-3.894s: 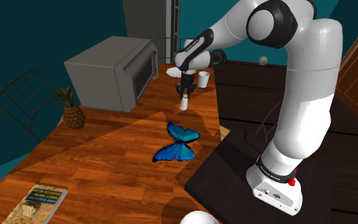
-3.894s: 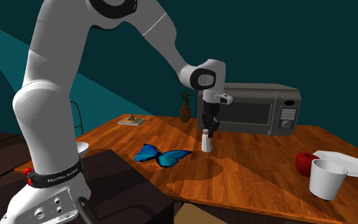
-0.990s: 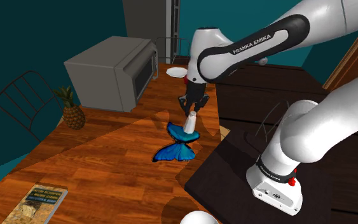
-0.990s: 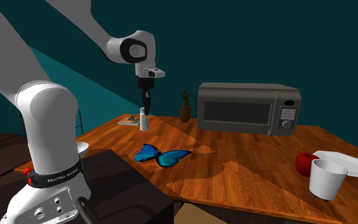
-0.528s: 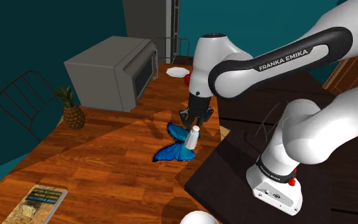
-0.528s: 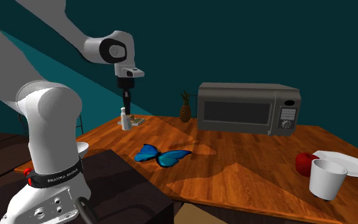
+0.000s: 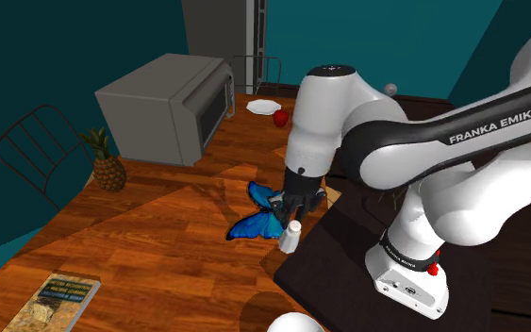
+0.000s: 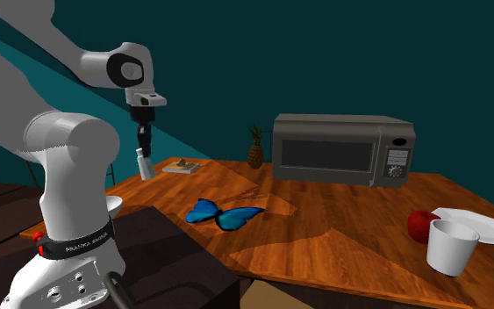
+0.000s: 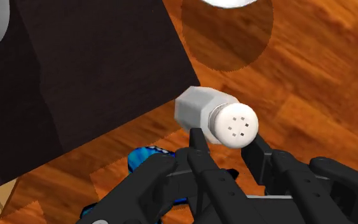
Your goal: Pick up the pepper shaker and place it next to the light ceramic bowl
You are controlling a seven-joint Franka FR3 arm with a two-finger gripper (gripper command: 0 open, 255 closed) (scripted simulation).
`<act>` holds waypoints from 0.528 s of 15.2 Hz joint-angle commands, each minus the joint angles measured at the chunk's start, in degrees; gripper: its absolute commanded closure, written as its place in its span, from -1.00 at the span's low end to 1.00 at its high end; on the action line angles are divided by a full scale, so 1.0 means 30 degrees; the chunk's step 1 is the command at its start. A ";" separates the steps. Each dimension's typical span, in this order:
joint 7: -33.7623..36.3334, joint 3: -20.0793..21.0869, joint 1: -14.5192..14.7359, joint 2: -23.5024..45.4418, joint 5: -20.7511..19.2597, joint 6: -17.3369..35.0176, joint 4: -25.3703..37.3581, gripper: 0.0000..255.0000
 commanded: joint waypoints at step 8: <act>0.4950 0.4108 0.2972 0.0144 0.2676 0.0046 0.0871 1.00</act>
